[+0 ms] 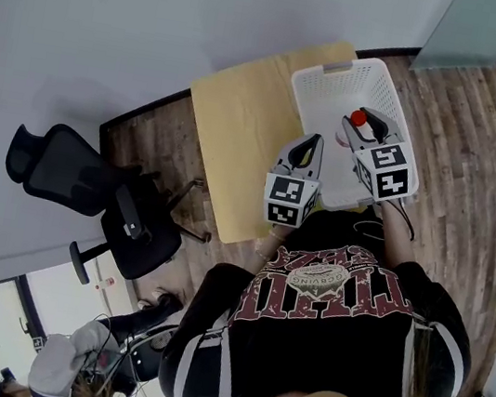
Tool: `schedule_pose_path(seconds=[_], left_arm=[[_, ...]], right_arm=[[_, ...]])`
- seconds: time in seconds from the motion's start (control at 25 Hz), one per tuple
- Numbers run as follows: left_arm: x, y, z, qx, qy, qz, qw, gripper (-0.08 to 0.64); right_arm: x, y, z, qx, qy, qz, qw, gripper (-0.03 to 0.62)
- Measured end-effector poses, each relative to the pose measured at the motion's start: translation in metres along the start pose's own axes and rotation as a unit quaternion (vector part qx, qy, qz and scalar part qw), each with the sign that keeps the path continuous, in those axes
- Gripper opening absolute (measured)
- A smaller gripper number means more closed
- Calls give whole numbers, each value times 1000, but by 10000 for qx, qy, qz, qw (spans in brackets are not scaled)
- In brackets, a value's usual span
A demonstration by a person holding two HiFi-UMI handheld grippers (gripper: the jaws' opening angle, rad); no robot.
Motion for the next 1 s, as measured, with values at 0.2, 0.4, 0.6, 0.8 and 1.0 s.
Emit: schedule_pose_path(seconds=[0.2, 0.4, 0.6, 0.8, 1.0], left_arm=[[-7, 10, 2, -4, 43, -69, 10000, 48], [-11, 18, 3, -29, -33, -194, 9998, 48], [-15, 27, 2, 13, -20, -275, 9996, 48], [-22, 37, 4, 15, 41, -350, 9994, 48], [-27, 45, 5, 84, 173, -393, 9990, 48]], right_arm=[[-12, 2, -15, 127, 69, -93, 9999, 169], [-23, 6, -29, 270, 155, -207, 9993, 169], [-32, 11, -44, 425, 238, -298, 9984, 169], [-43, 18, -62, 618, 359, -354, 9968, 169], [-53, 29, -84, 877, 474, -417, 9941, 169]])
Point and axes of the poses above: the fingertips, and each gripper's own axes: y backward along the fingers, x to its right, z out of its underside, the point moved 9 cm from there along y, backward along the fingers, and after that the axes turned 2 degrees about x, right-handed, at the moved point
